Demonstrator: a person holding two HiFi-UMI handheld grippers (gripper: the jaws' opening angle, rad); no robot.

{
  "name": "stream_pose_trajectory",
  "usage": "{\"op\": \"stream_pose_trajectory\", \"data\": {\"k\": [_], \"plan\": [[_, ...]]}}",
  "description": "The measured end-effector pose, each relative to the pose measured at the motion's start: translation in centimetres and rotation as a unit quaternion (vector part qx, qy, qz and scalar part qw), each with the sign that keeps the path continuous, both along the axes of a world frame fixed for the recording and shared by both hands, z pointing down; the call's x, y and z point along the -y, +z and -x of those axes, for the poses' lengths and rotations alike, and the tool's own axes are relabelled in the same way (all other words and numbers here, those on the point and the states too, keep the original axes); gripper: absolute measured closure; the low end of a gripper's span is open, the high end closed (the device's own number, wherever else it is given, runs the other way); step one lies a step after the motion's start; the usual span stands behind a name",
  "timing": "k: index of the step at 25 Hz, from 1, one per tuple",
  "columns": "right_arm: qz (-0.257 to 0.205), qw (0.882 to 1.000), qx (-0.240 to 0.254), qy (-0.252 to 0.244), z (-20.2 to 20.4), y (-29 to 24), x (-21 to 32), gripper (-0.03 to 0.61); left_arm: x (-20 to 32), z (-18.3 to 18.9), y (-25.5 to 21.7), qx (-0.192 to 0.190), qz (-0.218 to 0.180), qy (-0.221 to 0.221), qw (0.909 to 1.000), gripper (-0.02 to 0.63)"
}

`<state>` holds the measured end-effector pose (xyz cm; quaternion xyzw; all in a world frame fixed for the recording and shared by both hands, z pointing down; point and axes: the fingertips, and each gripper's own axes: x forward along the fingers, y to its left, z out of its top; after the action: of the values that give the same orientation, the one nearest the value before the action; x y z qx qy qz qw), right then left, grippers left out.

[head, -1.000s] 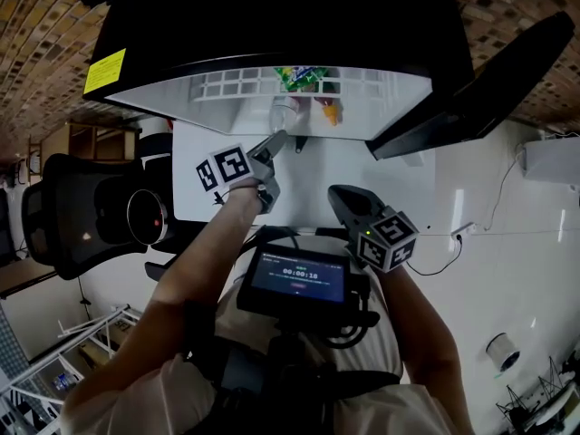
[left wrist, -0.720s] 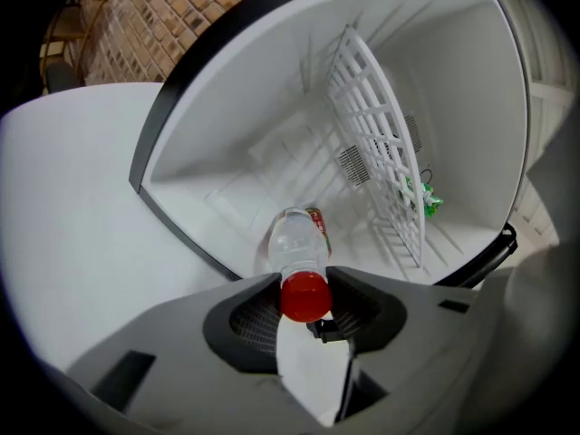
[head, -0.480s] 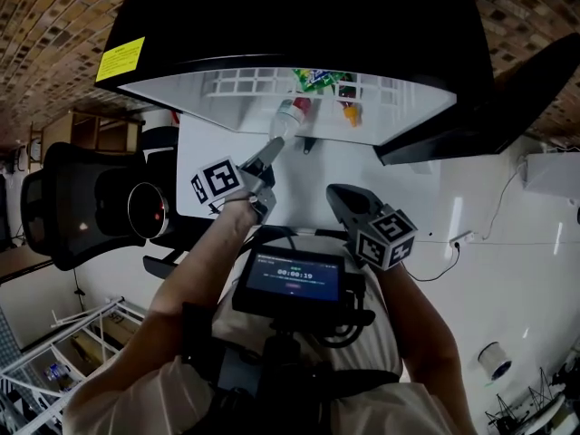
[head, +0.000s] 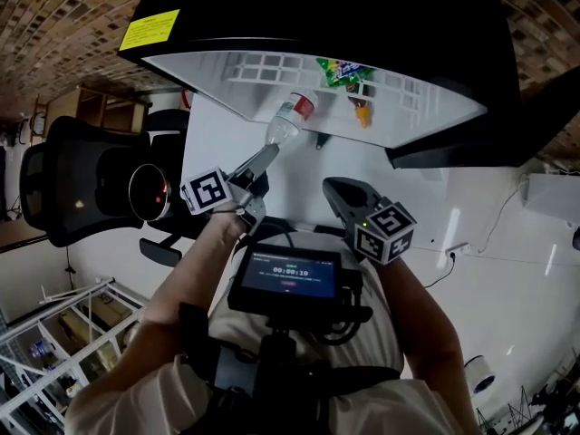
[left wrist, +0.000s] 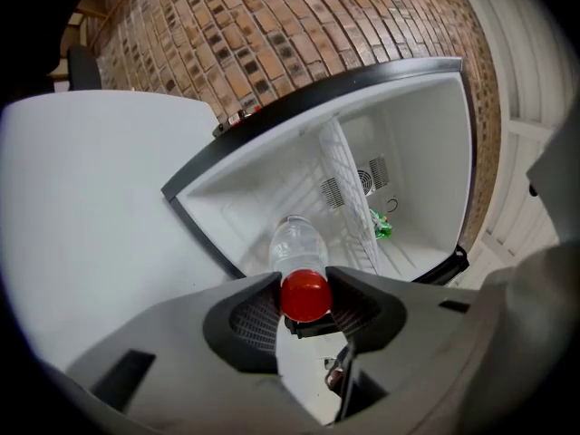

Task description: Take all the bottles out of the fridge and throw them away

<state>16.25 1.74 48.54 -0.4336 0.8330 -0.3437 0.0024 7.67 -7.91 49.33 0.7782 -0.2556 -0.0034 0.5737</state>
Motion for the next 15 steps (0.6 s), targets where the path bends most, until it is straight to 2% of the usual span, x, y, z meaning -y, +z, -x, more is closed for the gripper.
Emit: {"op": "stream_pose_trajectory", "data": {"k": [6,15], "plan": [[-0.005,0.999,-0.01,-0.045,3.8,-0.1,1.3,0.577,-1.2,4.0,-0.6,-0.03,-0.004,-0.018,0.9994,0.457],[0.007,0.993,-0.019,-0.113,12.1,0.5,2.7,0.577,-2.4,12.3,-1.5,-0.046,-0.022,-0.028,0.9983,0.457]]}}
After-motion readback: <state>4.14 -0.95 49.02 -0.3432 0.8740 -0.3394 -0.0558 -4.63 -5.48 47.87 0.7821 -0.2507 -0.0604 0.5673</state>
